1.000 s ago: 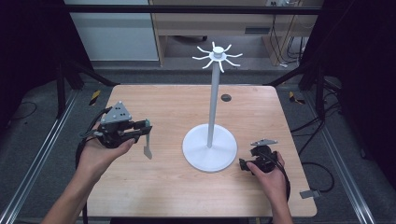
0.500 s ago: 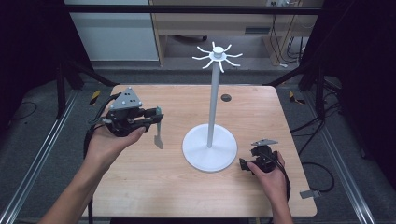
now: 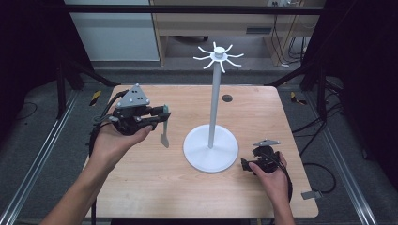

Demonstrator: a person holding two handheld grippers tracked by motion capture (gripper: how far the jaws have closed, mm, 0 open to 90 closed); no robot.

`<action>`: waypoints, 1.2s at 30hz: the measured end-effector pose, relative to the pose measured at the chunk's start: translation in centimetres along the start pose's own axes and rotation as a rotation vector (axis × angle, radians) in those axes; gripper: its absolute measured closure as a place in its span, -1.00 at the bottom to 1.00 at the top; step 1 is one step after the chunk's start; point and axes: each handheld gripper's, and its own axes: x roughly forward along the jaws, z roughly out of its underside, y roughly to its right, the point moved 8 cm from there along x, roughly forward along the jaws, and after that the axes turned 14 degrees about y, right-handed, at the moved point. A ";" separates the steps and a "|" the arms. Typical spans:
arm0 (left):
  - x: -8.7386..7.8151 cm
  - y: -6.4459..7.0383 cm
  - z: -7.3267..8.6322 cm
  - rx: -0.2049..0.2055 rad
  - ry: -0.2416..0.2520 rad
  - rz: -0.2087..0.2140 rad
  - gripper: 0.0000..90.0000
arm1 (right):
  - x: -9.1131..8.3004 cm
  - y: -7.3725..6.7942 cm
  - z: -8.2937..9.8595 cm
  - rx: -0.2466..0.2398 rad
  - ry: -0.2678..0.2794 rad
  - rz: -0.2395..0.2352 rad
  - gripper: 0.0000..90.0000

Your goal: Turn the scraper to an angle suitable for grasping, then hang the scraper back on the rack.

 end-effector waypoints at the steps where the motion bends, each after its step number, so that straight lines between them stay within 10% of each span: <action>1: 0.0 0.0 -0.1 0.000 0.001 0.000 0.64 | 0.0 0.0 0.0 0.000 0.000 0.000 -0.83; 36: 1.2 2.1 -4.3 0.038 0.035 0.039 0.64 | 0.0 -0.1 -0.2 0.004 0.011 -0.007 -0.84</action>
